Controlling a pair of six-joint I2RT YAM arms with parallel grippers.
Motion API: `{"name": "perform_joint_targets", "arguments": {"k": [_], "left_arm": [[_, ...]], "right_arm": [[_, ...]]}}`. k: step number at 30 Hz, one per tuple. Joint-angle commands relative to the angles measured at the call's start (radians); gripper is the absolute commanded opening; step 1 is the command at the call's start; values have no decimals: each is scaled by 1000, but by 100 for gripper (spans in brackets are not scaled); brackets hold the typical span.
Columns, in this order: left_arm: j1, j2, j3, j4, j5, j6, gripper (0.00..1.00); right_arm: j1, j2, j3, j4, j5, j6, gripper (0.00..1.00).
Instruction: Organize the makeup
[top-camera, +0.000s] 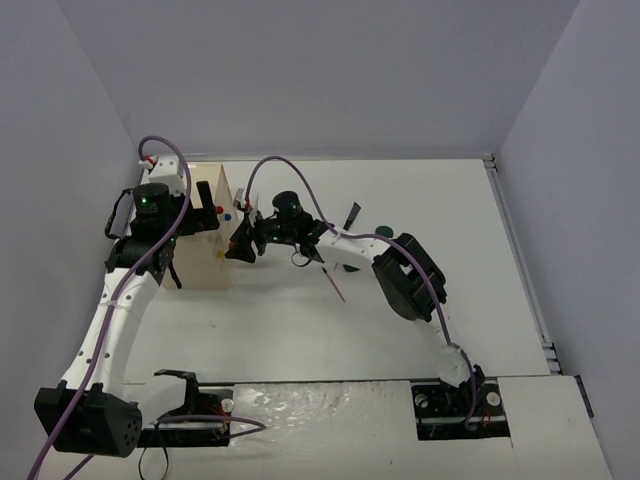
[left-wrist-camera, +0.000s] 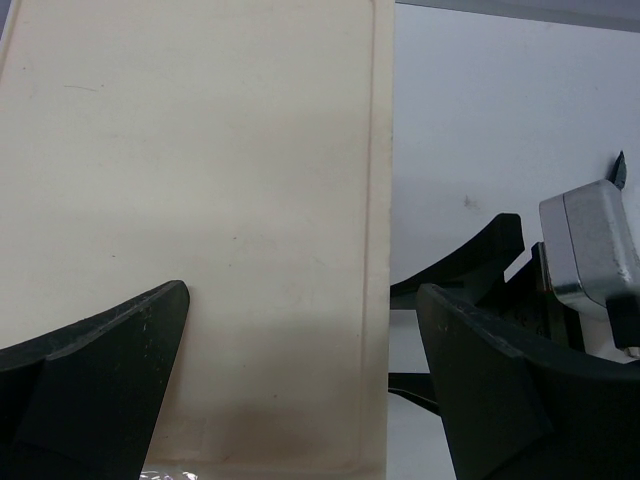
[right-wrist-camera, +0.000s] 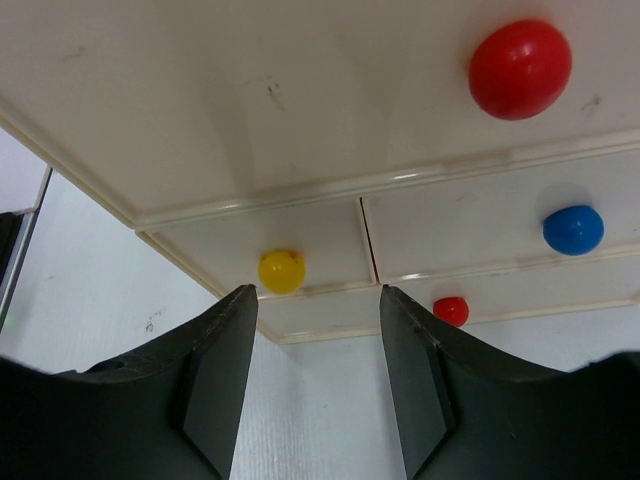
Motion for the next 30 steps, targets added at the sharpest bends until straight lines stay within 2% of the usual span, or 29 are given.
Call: {"name": "perform_joint_targets", "arguments": {"k": [1, 11, 21, 30], "left_arm": [[8, 12, 10, -34, -19, -20, 97], [8, 13, 12, -34, -12, -21, 97], [8, 16, 14, -35, -8, -20, 97], [8, 21, 15, -37, -4, -20, 97]], "right_arm": [[18, 2, 94, 102, -26, 28, 49], [28, 41, 131, 92, -60, 40, 48], [31, 58, 151, 68, -177, 43, 45], [33, 42, 117, 61, -172, 31, 45]]}}
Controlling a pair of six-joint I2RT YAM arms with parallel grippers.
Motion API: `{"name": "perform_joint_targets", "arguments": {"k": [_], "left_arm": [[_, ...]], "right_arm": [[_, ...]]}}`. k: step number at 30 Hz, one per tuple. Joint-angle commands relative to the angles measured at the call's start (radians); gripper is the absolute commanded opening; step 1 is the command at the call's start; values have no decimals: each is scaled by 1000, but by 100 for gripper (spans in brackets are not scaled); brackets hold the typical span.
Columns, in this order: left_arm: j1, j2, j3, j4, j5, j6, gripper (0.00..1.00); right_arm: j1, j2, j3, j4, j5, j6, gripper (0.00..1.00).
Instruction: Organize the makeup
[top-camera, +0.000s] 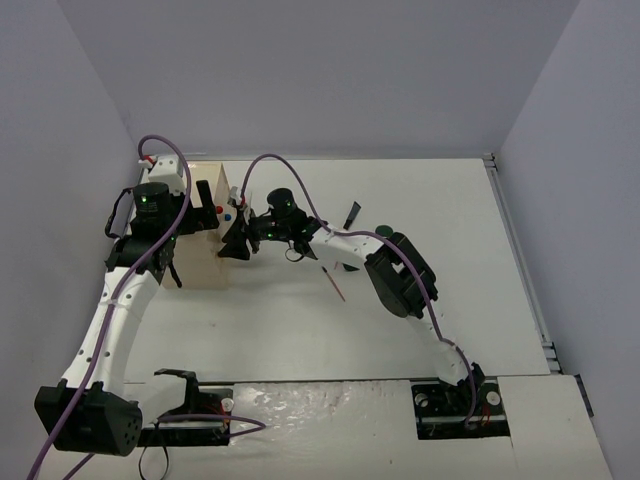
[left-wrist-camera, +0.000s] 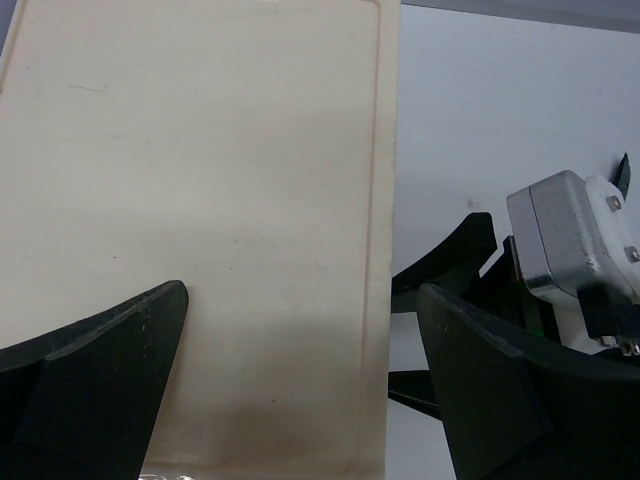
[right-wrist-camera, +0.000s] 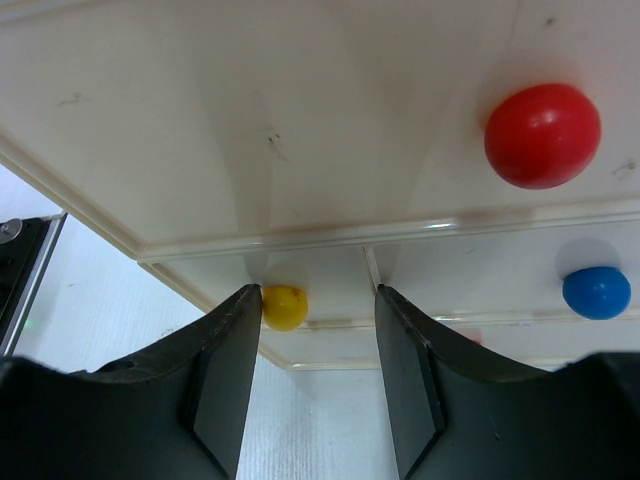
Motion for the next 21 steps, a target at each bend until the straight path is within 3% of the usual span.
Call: {"name": "perform_joint_targets", "arguments": {"k": [1, 21], "left_arm": [[8, 18, 15, -39, 0, -19, 97], [8, 23, 17, -40, 3, -21, 97]], "right_arm": [[28, -37, 12, 52, -81, -5, 45], [36, -125, -109, 92, 32, -60, 45]]}}
